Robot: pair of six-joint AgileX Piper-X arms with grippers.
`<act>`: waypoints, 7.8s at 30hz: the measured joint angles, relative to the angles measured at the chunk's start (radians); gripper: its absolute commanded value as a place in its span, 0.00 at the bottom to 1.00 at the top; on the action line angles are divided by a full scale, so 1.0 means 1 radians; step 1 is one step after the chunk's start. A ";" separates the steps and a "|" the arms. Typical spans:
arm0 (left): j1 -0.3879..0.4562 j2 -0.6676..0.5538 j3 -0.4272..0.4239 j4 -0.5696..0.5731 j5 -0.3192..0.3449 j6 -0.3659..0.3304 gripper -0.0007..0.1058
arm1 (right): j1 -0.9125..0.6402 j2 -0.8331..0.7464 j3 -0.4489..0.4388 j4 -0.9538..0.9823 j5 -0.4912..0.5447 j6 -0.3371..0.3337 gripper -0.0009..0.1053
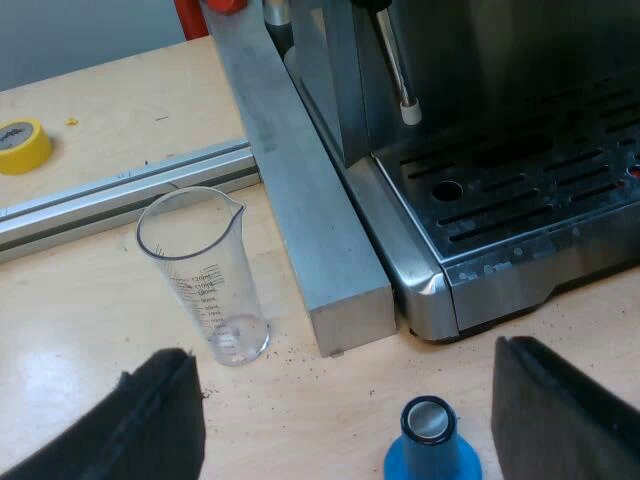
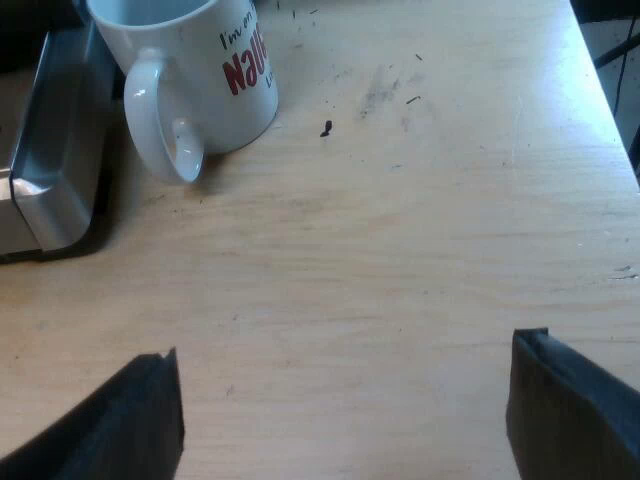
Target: Put the handle in the coffee machine
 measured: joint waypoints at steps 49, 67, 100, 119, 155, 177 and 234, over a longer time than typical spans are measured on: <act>-0.320 0.616 -0.268 0.146 0.441 0.287 0.66 | 0.463 0.729 -0.434 0.238 -0.054 0.179 0.65; -0.472 0.686 -0.130 -0.005 0.381 0.283 0.66 | 0.896 1.050 -0.434 0.078 0.184 0.356 0.01; -0.472 0.686 -0.120 -0.005 0.319 0.283 0.66 | 0.929 1.510 -0.346 -0.163 0.112 0.440 0.01; -0.347 0.686 -0.120 0.081 0.249 0.286 0.66 | 1.145 1.635 -0.490 -0.237 0.014 0.489 0.01; -0.265 0.520 -0.224 0.240 0.243 0.287 0.66 | 1.260 1.783 -0.741 -0.384 -0.012 0.492 0.01; -0.265 0.358 -0.213 0.238 0.394 0.224 0.68 | 1.193 1.435 -0.743 0.032 0.213 0.506 0.94; -0.265 0.415 -0.106 0.092 0.382 0.163 0.72 | 0.977 1.738 -0.743 -0.319 0.036 0.243 0.77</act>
